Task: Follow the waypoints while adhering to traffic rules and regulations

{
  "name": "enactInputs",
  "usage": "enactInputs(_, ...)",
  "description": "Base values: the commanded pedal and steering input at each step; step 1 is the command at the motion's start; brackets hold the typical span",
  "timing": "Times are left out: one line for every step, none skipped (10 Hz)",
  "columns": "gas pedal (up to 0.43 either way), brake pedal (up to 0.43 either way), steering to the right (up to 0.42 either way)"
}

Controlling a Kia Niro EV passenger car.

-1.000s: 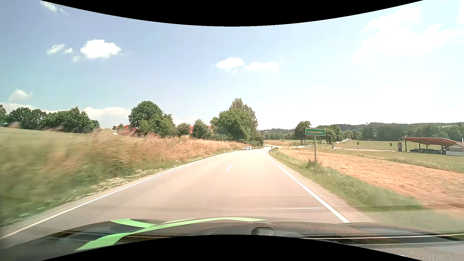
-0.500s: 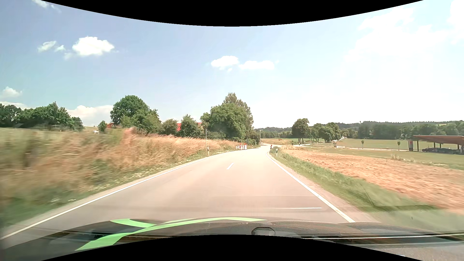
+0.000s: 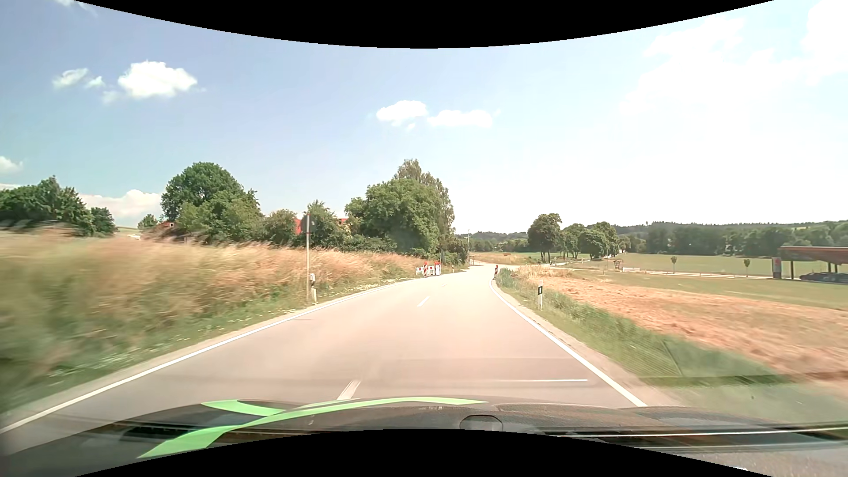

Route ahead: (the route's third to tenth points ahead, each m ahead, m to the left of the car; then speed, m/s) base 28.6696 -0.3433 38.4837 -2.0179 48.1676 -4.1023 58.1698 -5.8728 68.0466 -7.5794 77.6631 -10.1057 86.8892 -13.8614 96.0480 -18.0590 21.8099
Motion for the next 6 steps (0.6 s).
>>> enactInputs(0.209, 0.000, 0.016)
enactInputs(0.220, 0.000, 0.016)
enactInputs(0.228, 0.000, 0.017)
enactInputs(0.228, 0.000, 0.018)
enactInputs(0.197, 0.000, 0.018)
enactInputs(0.157, 0.000, 0.018)
